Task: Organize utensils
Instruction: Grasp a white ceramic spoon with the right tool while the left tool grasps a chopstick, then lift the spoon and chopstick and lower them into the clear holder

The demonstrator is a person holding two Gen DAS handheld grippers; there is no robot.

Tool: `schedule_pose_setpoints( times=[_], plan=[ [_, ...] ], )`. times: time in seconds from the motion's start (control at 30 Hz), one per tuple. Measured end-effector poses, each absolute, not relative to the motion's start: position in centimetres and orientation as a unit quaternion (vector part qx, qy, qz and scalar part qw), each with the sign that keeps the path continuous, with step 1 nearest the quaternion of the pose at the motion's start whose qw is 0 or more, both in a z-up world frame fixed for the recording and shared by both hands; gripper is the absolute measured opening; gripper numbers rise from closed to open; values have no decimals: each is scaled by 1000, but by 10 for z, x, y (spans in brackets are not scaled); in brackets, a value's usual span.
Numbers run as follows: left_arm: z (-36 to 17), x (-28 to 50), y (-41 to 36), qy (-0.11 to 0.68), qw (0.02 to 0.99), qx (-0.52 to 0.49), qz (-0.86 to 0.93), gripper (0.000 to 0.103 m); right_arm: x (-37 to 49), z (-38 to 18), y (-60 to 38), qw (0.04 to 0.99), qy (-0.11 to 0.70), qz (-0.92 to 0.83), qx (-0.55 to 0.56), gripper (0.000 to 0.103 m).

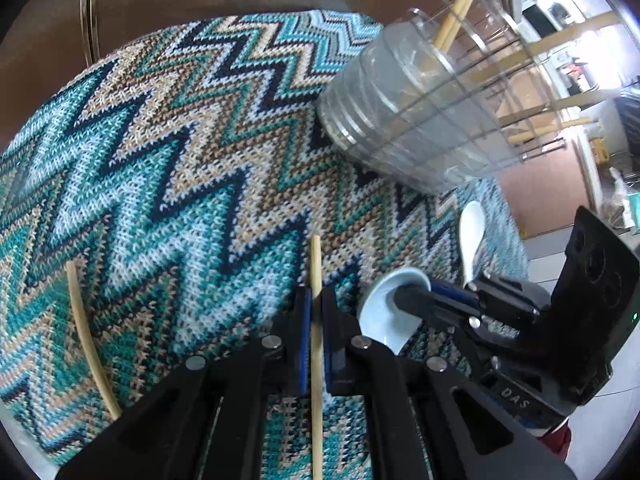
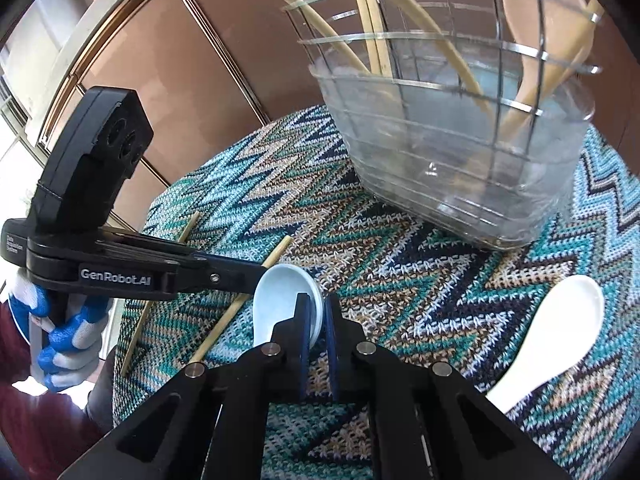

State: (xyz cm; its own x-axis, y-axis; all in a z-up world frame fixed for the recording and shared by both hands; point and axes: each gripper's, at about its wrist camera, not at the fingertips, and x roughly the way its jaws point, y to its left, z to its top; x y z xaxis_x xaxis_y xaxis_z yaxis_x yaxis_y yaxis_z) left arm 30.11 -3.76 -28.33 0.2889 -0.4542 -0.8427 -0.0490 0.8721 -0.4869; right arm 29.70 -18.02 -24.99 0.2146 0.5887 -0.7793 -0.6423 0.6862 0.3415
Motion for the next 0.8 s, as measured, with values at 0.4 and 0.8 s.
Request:
schedule_pose_setpoints(
  times=[0.4, 0.8],
  plan=[
    [-239, 263, -26, 492, 817, -248, -167, 5, 255, -198, -194, 832, 443, 331, -41, 6],
    [-189, 224, -2, 433, 845, -261, -177, 5, 207, -158, -212, 869, 406, 280, -42, 6]
  ],
)
